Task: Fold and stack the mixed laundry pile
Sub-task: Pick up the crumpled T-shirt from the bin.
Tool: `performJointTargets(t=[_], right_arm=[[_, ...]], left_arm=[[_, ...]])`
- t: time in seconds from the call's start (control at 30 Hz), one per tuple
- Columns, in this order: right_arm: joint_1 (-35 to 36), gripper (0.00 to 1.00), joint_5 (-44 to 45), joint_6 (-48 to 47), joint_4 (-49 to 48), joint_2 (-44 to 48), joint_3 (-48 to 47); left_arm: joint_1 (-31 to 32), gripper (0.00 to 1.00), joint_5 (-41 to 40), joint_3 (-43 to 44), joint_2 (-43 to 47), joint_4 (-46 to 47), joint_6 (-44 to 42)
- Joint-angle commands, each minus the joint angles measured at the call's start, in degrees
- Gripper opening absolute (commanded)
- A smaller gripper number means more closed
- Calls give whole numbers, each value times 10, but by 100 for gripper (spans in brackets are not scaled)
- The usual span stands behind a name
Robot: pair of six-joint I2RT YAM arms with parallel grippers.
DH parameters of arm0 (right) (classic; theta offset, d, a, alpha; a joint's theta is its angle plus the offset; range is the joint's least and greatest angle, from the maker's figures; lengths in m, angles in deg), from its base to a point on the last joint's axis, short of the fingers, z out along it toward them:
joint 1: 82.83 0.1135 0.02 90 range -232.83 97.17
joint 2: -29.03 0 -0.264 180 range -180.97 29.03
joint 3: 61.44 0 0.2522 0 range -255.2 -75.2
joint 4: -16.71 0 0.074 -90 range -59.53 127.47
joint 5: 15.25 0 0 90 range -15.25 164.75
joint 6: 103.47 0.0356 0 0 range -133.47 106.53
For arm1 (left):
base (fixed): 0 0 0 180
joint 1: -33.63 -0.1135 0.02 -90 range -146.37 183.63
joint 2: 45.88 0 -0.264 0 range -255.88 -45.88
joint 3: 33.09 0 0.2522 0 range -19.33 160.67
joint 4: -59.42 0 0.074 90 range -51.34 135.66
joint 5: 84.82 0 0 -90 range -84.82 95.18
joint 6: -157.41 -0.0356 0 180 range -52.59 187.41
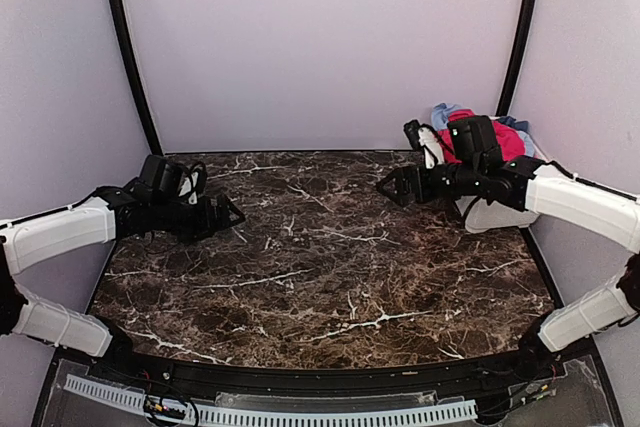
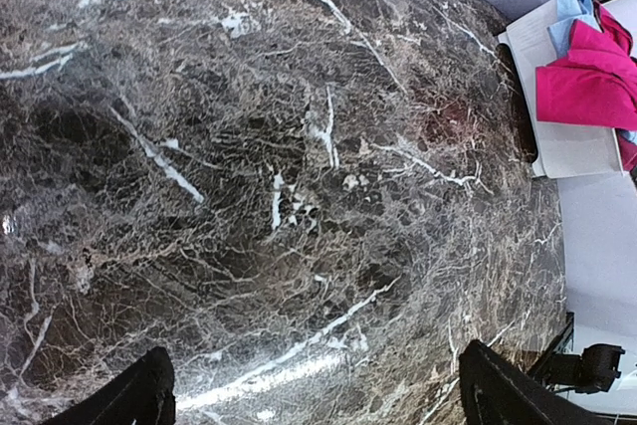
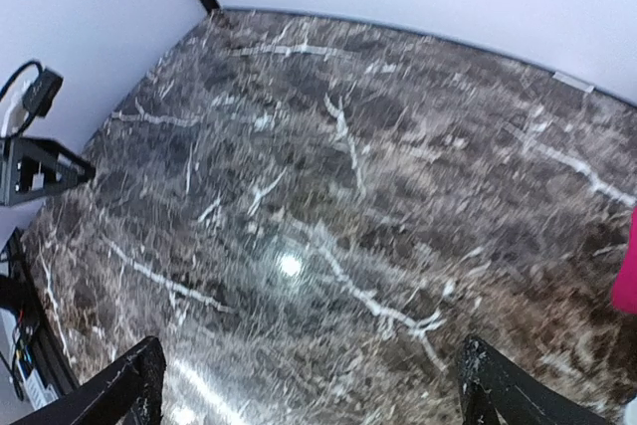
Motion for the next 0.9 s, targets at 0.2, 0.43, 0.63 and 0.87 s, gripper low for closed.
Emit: performJointTargets(t=[0.2, 0.43, 0.63, 0.87], right_arm=[[-169, 98, 18, -40, 88, -28, -208], [-285, 99, 39, -54, 154, -49, -259], [-379, 99, 41, -36, 149, -92, -262], [-402, 98, 100, -42, 160, -158, -269]], left_arm=[[1, 99, -92, 157, -5, -52, -48], [0, 99, -174, 243, -29, -112, -54], [0, 99, -141, 257, -49, -109, -62], [0, 99, -108, 230, -43, -85, -45]])
